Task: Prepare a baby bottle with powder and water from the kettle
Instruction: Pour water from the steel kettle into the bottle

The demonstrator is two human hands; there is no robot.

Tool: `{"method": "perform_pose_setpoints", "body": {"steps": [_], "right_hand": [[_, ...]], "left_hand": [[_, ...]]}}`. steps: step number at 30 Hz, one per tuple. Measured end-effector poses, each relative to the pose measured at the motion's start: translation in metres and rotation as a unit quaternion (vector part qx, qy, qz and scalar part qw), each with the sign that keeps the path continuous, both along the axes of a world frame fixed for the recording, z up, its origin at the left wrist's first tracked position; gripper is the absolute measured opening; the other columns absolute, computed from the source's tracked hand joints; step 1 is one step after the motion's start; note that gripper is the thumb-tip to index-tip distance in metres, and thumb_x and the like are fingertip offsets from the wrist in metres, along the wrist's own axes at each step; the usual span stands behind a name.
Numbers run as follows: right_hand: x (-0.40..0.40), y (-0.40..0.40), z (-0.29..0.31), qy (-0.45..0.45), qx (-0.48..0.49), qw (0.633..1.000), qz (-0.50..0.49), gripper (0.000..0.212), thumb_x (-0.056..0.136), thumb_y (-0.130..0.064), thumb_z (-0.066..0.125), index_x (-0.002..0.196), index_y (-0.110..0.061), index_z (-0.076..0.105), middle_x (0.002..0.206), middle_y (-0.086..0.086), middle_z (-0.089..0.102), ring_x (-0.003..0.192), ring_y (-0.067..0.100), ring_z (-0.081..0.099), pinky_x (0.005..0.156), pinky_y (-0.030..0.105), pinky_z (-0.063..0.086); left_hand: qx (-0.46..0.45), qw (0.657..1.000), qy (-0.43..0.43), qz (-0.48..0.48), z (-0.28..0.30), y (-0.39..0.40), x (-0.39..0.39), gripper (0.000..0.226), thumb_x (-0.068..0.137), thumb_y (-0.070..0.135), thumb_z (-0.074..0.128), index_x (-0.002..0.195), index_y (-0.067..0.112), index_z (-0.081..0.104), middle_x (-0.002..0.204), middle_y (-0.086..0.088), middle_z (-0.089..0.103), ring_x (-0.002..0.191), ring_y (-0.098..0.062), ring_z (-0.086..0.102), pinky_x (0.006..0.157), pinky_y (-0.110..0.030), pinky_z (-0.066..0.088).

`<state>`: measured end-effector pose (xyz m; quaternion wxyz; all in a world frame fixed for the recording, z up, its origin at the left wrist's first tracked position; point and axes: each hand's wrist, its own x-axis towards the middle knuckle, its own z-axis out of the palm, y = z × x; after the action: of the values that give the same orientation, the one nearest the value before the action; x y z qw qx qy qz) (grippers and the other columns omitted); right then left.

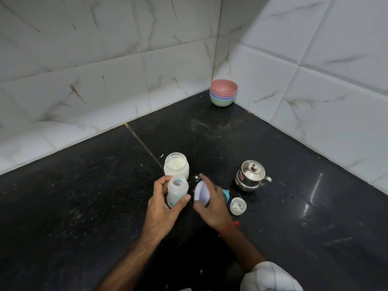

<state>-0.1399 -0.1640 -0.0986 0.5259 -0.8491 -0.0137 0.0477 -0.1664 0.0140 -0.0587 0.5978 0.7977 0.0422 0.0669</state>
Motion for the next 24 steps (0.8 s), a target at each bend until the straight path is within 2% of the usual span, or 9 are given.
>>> {"method": "perform_pose_setpoints", "body": {"steps": [3, 5, 8, 11, 15, 16, 18, 21, 24], "right_hand": [[0.002, -0.013, 0.037, -0.026, 0.225, 0.969, -0.094, 0.061, 0.085, -0.010, 0.076, 0.133, -0.040, 0.052, 0.120, 0.011, 0.063, 0.103, 0.013, 0.065, 0.092, 0.030, 0.057], [-0.001, -0.019, 0.058, -0.037, 0.303, 0.946, -0.107, 0.053, 0.081, -0.013, 0.082, 0.123, -0.026, 0.052, 0.119, 0.017, 0.065, 0.103, 0.017, 0.068, 0.087, 0.028, 0.057], [-0.009, -0.026, 0.073, -0.026, 0.341, 0.936, -0.080, 0.053, 0.074, -0.028, 0.084, 0.112, -0.019, 0.048, 0.127, 0.019, 0.064, 0.115, 0.028, 0.068, 0.089, 0.031, 0.057], [-0.019, -0.029, 0.069, -0.024, 0.339, 0.940, -0.046, 0.048, 0.077, -0.024, 0.084, 0.106, -0.016, 0.047, 0.131, 0.016, 0.064, 0.120, 0.031, 0.067, 0.087, 0.037, 0.059], [-0.025, -0.037, 0.066, -0.047, 0.389, 0.911, -0.128, 0.047, 0.077, -0.029, 0.082, 0.105, -0.011, 0.049, 0.128, 0.018, 0.065, 0.115, 0.034, 0.069, 0.088, 0.038, 0.059], [-0.025, -0.041, 0.066, -0.048, 0.382, 0.909, -0.159, 0.045, 0.077, -0.034, 0.081, 0.104, -0.013, 0.051, 0.124, 0.020, 0.067, 0.112, 0.037, 0.070, 0.090, 0.041, 0.060], [-0.021, -0.051, 0.067, -0.052, 0.291, 0.935, -0.195, 0.039, 0.080, -0.042, 0.081, 0.102, -0.023, 0.055, 0.112, 0.016, 0.069, 0.105, 0.038, 0.070, 0.091, 0.045, 0.060], [-0.015, -0.057, 0.059, -0.056, 0.063, 0.989, -0.122, 0.046, 0.080, -0.034, 0.084, 0.111, -0.031, 0.049, 0.110, -0.002, 0.062, 0.097, 0.016, 0.064, 0.081, 0.020, 0.053], [-0.011, -0.044, 0.047, -0.056, -0.109, 0.992, -0.017, 0.066, 0.071, -0.037, 0.080, 0.123, -0.028, 0.041, 0.119, -0.001, 0.044, 0.098, 0.012, 0.050, 0.080, 0.010, 0.041]], "left_hand": [[0.008, 0.999, 0.014, -0.027, -0.001, -0.006, 0.001, 0.065, 0.078, 0.027, 0.089, 0.126, 0.041, 0.047, 0.119, 0.024, 0.069, 0.114, 0.000, 0.065, 0.093, -0.022, 0.054], [0.020, 0.998, 0.024, -0.058, -0.001, -0.013, 0.002, 0.064, 0.077, 0.029, 0.089, 0.125, 0.042, 0.047, 0.123, 0.022, 0.067, 0.116, -0.001, 0.064, 0.095, -0.024, 0.054], [0.028, 0.994, 0.028, -0.101, 0.001, -0.027, 0.003, 0.063, 0.077, 0.030, 0.089, 0.123, 0.045, 0.049, 0.121, 0.020, 0.067, 0.113, 0.001, 0.065, 0.093, -0.023, 0.056], [0.021, 0.992, 0.024, -0.126, 0.003, -0.040, 0.003, 0.065, 0.077, 0.032, 0.089, 0.128, 0.040, 0.050, 0.119, 0.017, 0.069, 0.108, 0.002, 0.068, 0.089, -0.026, 0.060], [0.022, 0.989, 0.007, -0.144, 0.007, -0.052, 0.003, 0.061, 0.076, 0.029, 0.089, 0.119, 0.048, 0.051, 0.115, 0.027, 0.069, 0.107, 0.001, 0.068, 0.086, -0.023, 0.059], [0.018, 0.990, 0.004, -0.142, 0.007, -0.053, 0.003, 0.060, 0.076, 0.028, 0.089, 0.119, 0.047, 0.051, 0.116, 0.029, 0.068, 0.107, 0.001, 0.068, 0.087, -0.024, 0.059], [0.010, 0.992, 0.002, -0.126, 0.006, -0.053, 0.001, 0.062, 0.076, 0.031, 0.089, 0.121, 0.047, 0.050, 0.119, 0.032, 0.066, 0.110, 0.002, 0.067, 0.090, -0.027, 0.059], [0.003, 0.998, -0.015, -0.063, 0.006, -0.047, -0.004, 0.066, 0.075, 0.027, 0.089, 0.116, 0.057, 0.048, 0.117, 0.030, 0.068, 0.109, 0.004, 0.066, 0.089, -0.022, 0.056], [-0.009, 0.999, -0.031, 0.007, 0.007, -0.035, -0.008, 0.067, 0.076, 0.021, 0.090, 0.116, 0.055, 0.047, 0.117, 0.023, 0.068, 0.107, 0.005, 0.067, 0.086, -0.021, 0.056]]}}
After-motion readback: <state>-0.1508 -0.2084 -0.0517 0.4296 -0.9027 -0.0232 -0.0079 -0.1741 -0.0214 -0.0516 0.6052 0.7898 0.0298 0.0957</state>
